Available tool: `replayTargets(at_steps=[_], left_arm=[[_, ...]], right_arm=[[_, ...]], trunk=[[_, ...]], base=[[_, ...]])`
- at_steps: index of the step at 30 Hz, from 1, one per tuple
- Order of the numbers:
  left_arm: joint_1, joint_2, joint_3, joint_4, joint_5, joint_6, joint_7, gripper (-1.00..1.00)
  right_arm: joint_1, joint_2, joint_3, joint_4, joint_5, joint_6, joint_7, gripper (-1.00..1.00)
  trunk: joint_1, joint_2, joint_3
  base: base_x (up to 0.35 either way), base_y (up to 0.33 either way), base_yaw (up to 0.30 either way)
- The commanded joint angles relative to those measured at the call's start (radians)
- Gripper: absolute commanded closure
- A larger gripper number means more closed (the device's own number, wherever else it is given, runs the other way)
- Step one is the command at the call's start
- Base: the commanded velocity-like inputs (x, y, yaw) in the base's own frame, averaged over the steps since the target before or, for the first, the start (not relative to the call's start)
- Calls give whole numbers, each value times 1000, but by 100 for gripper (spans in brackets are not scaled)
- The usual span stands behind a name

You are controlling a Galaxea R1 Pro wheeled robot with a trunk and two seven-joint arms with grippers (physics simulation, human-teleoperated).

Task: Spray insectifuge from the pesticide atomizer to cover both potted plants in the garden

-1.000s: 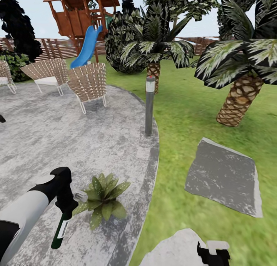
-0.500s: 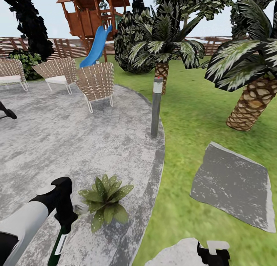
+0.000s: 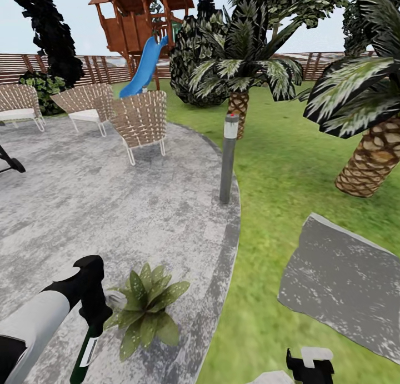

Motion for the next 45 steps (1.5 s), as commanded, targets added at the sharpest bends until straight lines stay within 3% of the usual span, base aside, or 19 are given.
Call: replayTargets(at_steps=[1,11,23,30,35,45], left_arm=[[0,1,-4,-2,-7,11,-10,100],[0,5,-5,-2,-7,11,-10,100],[-14,-1,-10,-3,-3,15,-18,100],[-116,-39,-22,-16,-9,0,-35,100],[-108,-47,-68,-14,-11,6,-35,100],[-102,-46,-72,-7,-11,9,-35,100]], right_arm=[[-1,0,-7,2,11,-3,-5,-100],[-1,3,-7,2,11,-3,-5,-100],[-1,6,-7,2,11,-3,-7,-100],[-1,6,-7,2,11,-3,-7,-100],[-1,6,-7,2,11,-3,-7,-100],[-1,6,-7,2,11,-3,-7,-100]], trunk=[[0,0,-1],[0,0,-1],[0,0,-1],[0,0,-1],[0,0,-1],[0,0,-1]], base=[[285,-189,0],[81,-212,6],[0,-3,254],[0,0,83],[0,-4,2],[94,-233,124]])
